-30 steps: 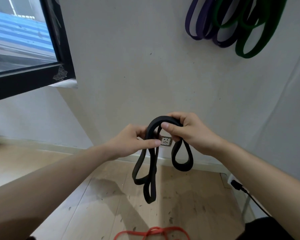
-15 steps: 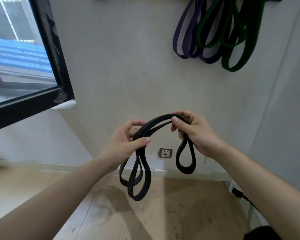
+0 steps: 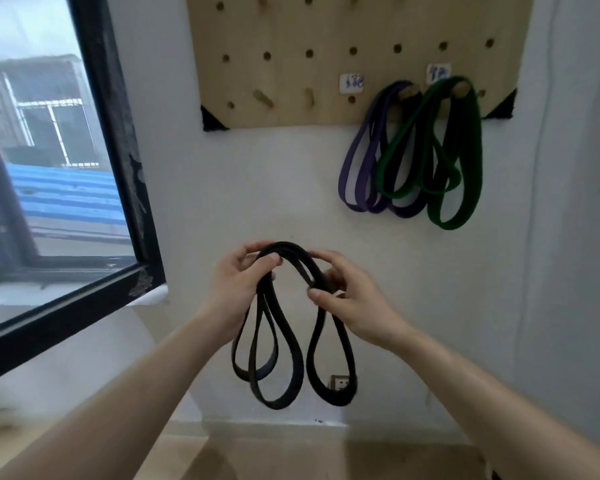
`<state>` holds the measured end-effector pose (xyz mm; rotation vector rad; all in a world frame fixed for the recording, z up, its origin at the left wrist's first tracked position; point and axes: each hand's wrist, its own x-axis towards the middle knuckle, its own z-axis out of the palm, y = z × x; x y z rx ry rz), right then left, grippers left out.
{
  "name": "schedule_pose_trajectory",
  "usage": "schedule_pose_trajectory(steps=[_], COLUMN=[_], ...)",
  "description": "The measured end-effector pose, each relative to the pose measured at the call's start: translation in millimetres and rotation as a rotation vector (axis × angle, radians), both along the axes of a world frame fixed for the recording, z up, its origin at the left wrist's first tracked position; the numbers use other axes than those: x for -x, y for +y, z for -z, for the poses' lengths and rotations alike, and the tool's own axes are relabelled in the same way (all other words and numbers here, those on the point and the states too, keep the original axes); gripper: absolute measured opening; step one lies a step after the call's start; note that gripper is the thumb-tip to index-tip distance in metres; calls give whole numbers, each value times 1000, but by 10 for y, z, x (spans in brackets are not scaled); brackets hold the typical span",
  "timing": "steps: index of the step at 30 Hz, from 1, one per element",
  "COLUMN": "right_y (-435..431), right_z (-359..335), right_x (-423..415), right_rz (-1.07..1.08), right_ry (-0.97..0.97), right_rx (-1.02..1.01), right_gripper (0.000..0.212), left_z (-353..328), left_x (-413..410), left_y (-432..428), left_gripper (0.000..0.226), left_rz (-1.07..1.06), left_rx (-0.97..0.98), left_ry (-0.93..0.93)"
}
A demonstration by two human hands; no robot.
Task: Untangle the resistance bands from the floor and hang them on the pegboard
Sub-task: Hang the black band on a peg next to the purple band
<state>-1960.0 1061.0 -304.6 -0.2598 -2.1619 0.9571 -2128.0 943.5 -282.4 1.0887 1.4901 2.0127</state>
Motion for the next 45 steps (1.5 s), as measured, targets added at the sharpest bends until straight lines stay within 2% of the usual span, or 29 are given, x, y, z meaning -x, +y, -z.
schedule_pose_trajectory(steps=[5,11,15,18,23,28,31,34,38,41,43,45], right_y=[119,333,509,667,1043,1421,1585,1663,1701,1623,1505,1348], right_z=[-737,-1520,-1865,-2054,-2278,-2284,-2246,-2224,-2264,-2261,-2180,-2007], right_x=[180,301,380,453,563,791,966,1108,1030,809,680,546], right_rz=[38,134,196,276,401,418,374,299,293,275,324,395], right_ry=[32,112,233,295,284,197,197,159,-39,-185,-191,-178], right_rx=[-169,-302,-371,-484,-557,-590,-523,-448,-428,-411,-419,-433], right_gripper=[62,62,62,59,56,58,59,64,77,86,84,80], left_z=[-681,-1357,-1653,-1805,-1944,-1837,-1785,-1792,-1675,-1486,-1333,-1158], left_x=[212,373,355,292,266,339,417,561,688,723,720,688], left_y=[166,478,765,993,1331,1668,1818,1947,1967,1773,1538,1274], left_gripper=[19,18,26,18,16,14,10,15,25,45,53,47], left_rz=[-41,-33,-85,-172,-210,-399,-448,-483,-416,-365,-397,-398], left_rx=[-90,-203,-337,-448,-470,-329,-318,-205,-65,15,43,45], left_ry=[153,198,196,208,305,403,417,429,503,592,641,677])
